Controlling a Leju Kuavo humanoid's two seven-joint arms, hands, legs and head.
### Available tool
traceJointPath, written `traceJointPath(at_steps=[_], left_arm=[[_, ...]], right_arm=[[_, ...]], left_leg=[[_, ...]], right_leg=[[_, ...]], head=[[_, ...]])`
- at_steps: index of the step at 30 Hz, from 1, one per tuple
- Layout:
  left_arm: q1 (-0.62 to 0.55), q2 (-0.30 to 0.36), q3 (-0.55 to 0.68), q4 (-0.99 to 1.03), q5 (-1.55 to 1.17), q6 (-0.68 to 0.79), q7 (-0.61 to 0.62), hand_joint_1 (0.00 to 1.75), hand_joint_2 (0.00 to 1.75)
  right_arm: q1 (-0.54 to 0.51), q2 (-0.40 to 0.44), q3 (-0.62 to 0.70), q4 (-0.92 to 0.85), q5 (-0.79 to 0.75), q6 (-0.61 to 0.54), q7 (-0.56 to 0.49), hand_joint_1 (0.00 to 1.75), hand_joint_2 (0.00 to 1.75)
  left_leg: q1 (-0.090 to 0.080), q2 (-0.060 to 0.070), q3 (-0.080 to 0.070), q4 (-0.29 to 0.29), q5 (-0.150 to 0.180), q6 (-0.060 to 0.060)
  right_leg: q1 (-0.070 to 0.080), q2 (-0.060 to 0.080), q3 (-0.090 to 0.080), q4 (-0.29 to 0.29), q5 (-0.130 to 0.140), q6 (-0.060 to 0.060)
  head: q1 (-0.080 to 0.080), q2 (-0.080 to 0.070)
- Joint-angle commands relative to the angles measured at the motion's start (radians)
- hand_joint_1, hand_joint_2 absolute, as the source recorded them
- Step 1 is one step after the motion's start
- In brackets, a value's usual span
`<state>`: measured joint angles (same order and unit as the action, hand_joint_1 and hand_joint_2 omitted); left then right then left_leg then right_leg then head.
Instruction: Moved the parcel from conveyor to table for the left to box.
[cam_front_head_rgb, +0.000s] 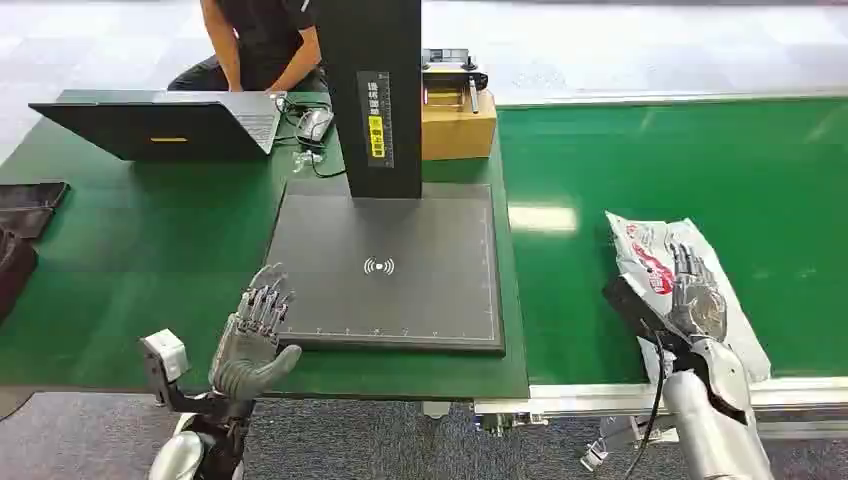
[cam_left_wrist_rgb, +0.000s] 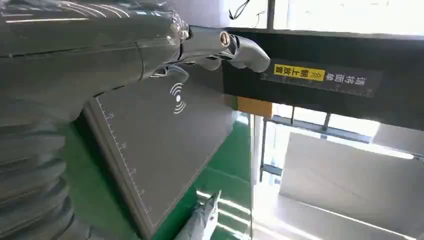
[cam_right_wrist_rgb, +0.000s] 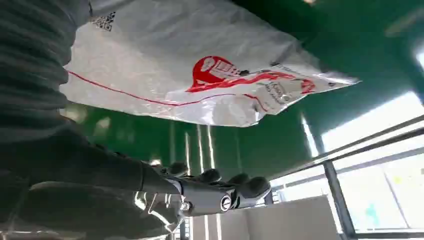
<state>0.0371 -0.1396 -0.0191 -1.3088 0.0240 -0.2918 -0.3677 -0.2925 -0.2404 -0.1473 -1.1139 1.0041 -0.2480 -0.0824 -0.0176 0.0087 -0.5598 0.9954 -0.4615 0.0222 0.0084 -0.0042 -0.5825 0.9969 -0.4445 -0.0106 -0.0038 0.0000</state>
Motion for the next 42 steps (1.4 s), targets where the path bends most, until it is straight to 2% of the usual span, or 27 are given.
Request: traceJointPath(at_steps=[1, 4, 10, 16, 21, 27, 28, 29, 30, 31, 32, 33, 37, 38, 42], left_arm=[[-0.023, 0.007, 0.015, 0.019, 0.001, -0.016, 0.024, 0.0, 1.75], [-0.029, 0.009, 0.018, 0.029, 0.002, -0.016, 0.024, 0.0, 1.75], [-0.027, 0.009, 0.031, 0.013, 0.0, -0.01, 0.026, 0.0, 1.75], [-0.027, 0.02, 0.032, 0.024, 0.0, -0.005, 0.027, 0.0, 1.75], [-0.023, 0.018, 0.028, 0.024, -0.001, -0.003, 0.027, 0.0, 1.75], [-0.031, 0.016, 0.024, 0.034, -0.004, 0.0, 0.026, 0.0, 1.75], [-0.032, 0.016, 0.023, 0.034, -0.004, 0.0, 0.026, 0.0, 1.75], [-0.032, 0.016, 0.023, 0.034, -0.004, 0.0, 0.026, 0.0, 1.75], [-0.036, 0.015, 0.023, 0.038, -0.004, 0.001, 0.026, 0.0, 1.75], [-0.036, 0.015, 0.023, 0.038, -0.004, 0.001, 0.026, 0.0, 1.75], [-0.036, 0.014, 0.022, 0.037, -0.005, 0.001, 0.026, 0.0, 1.75], [-0.036, 0.013, 0.023, 0.035, -0.005, 0.001, 0.026, 0.0, 1.75], [-0.035, 0.013, 0.025, 0.034, -0.005, 0.002, 0.026, 0.0, 1.75], [-0.034, 0.009, 0.029, 0.032, -0.005, 0.005, 0.027, 0.0, 1.75], [-0.031, 0.005, 0.032, 0.029, -0.005, 0.008, 0.026, 0.0, 1.75]], right_arm=[[-0.098, 0.014, -0.138, 0.275, -0.154, 0.133, -0.046, 0.0, 1.75], [-0.099, 0.008, -0.155, 0.344, -0.194, 0.136, -0.072, 0.0, 1.75], [-0.119, 0.002, -0.176, 0.44, -0.191, 0.07, -0.029, 0.0, 1.75], [-0.099, 0.004, -0.283, 0.466, -0.321, 0.112, -0.043, 0.0, 1.75], [-0.102, -0.013, -0.32, 0.511, -0.334, 0.083, -0.022, 0.0, 1.75], [-0.113, -0.006, -0.343, 0.549, -0.355, 0.102, -0.024, 0.0, 1.75], [-0.115, -0.005, -0.343, 0.549, -0.355, 0.103, -0.024, 0.16, 1.75], [-0.115, -0.005, -0.343, 0.549, -0.355, 0.103, -0.024, 1.01, 1.75], [-0.12, -0.006, -0.34, 0.558, -0.353, 0.109, -0.025, 1.57, 1.75], [-0.121, -0.003, -0.339, 0.559, -0.353, 0.11, -0.025, 1.69, 1.75], [-0.123, 0.0, -0.337, 0.559, -0.351, 0.11, -0.026, 1.75, 1.75], [-0.124, 0.001, -0.336, 0.561, -0.348, 0.108, -0.028, 1.75, 1.75], [-0.132, 0.004, -0.334, 0.563, -0.346, 0.109, -0.027, 1.75, 1.75], [-0.138, 0.002, -0.336, 0.571, -0.34, 0.108, -0.03, 1.75, 1.75], [-0.144, 0.002, -0.34, 0.575, -0.331, 0.103, -0.044, 1.75, 1.75]], left_leg=[[0.001, 0.0, 0.002, -0.001, 0.0, -0.003], [0.001, -0.001, 0.002, -0.001, 0.0, -0.002], [0.001, 0.0, 0.002, -0.001, 0.0, -0.003], [0.001, -0.002, 0.002, -0.001, 0.0, -0.002], [0.001, -0.002, 0.002, 0.0, 0.0, -0.001], [0.0, -0.003, 0.002, -0.001, 0.0, -0.001], [0.001, -0.004, 0.005, -0.003, 0.001, -0.004], [0.0, -0.003, 0.003, -0.001, 0.0, -0.001], [0.001, -0.004, 0.003, -0.002, 0.0, -0.002], [0.001, -0.003, 0.003, -0.001, 0.0, -0.001], [0.0, -0.003, 0.002, 0.0, 0.0, -0.001], [0.001, -0.004, 0.005, -0.003, 0.0, -0.003], [0.0, -0.002, 0.002, 0.0, 0.0, 0.0], [0.001, -0.003, 0.005, -0.003, 0.001, -0.003], [0.001, -0.003, 0.004, 0.0, 0.0, -0.001]], right_leg=[[0.0, 0.001, 0.002, -0.002, 0.0, 0.001], [0.001, 0.0, 0.002, -0.001, 0.0, 0.001], [0.001, 0.001, 0.003, -0.002, 0.0, 0.001], [0.0, -0.001, 0.003, -0.002, 0.0, 0.001], [0.0, -0.002, 0.002, -0.001, -0.001, 0.002], [0.0, -0.002, 0.003, -0.002, -0.001, 0.003], [0.0, -0.002, 0.006, -0.004, -0.001, 0.004], [0.0, -0.002, 0.004, -0.002, -0.001, 0.003], [0.0, -0.002, 0.004, -0.002, -0.001, 0.004], [0.0, -0.002, 0.004, -0.002, -0.001, 0.004], [0.0, -0.002, 0.004, -0.002, -0.001, 0.004], [0.0, -0.002, 0.006, -0.004, -0.001, 0.005], [0.0, -0.001, 0.004, -0.001, -0.001, 0.004], [0.0, -0.001, 0.006, -0.004, 0.0, 0.005], [0.0, -0.001, 0.005, -0.002, 0.0, 0.005]], head=[[0.0, 0.0], [0.0, 0.0], [0.0, 0.0], [0.0, 0.0], [0.0, 0.0], [0.0, 0.0], [0.0, 0.0], [0.0, 0.0], [0.0, 0.0], [0.0, 0.0], [0.0, 0.0], [0.0, 0.0], [0.0, 0.0], [0.0, 0.0], [0.0, 0.0]])
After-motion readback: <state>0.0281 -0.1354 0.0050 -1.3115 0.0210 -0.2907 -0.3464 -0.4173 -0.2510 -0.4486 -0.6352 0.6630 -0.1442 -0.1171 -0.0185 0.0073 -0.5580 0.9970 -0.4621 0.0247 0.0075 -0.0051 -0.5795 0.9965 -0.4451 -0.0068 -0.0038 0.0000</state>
